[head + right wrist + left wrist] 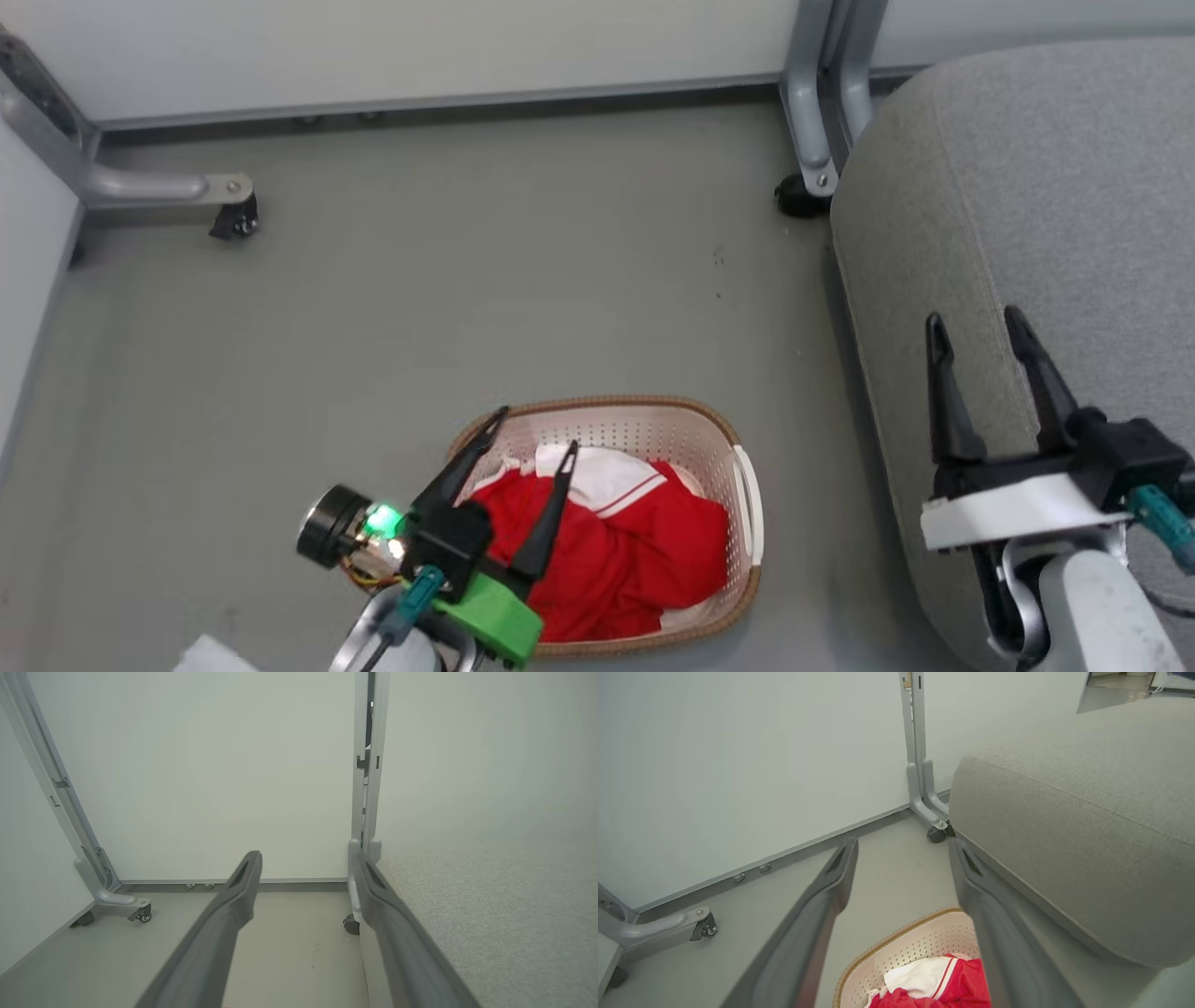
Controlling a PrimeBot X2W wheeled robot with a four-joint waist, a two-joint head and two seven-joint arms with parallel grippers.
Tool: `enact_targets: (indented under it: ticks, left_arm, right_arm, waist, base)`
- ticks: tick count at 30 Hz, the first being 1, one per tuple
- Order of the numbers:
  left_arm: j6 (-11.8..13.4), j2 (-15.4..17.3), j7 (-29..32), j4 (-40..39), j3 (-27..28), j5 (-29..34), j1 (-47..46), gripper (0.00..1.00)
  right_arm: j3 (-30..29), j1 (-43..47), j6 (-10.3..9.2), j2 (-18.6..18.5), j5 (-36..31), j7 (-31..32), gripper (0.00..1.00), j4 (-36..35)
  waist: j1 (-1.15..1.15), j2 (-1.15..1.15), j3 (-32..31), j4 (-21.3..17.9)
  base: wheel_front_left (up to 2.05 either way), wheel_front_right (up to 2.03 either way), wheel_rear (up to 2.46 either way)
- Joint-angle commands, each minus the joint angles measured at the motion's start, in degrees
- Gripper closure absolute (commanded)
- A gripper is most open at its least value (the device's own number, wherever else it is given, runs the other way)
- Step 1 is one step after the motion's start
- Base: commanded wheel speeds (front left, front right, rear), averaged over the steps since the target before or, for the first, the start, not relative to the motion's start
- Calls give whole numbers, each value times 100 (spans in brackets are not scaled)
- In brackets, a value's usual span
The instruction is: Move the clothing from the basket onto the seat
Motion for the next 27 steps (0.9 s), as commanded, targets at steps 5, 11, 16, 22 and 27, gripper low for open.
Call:
enact_targets:
  ticks: [5, 11, 16, 22, 27]
  left_arm:
    - [-16, 454, -2, 741, -1079, -3, -1230, 0]
    - [-17, 546, -2, 2057, -1917, 92, -2321, 0]
    - [-17, 519, 34, 3434, -2700, 172, -3212, 0]
    - [-17, 247, 279, 4536, -3430, -10, -3984, 0]
    - [-10, 149, 564, 5092, -3908, -421, -4431, 0]
  right_arm:
    - [-15, -843, 0, -228, -32, -16, 0, -138]
    - [-32, -1399, 0, -253, 14, -16, 0, -287]
    - [-308, -1639, 0, -108, 241, -16, 0, -380]
    - [-631, -1824, 0, 22, 499, -16, 0, -480]
    - [-621, -1893, 0, 33, 727, -16, 0, -457]
  waist:
    - [0, 0, 1798, -295]
    - [0, 0, 2488, -550]
    - [0, 0, 2934, -768]
    - [0, 0, 3384, -998]
    - [0, 0, 3628, -1153]
  base:
    - [0, 0, 0]
    - [0, 0, 0]
    - [0, 0, 0]
    - [0, 0, 0]
    - [0, 0, 0]
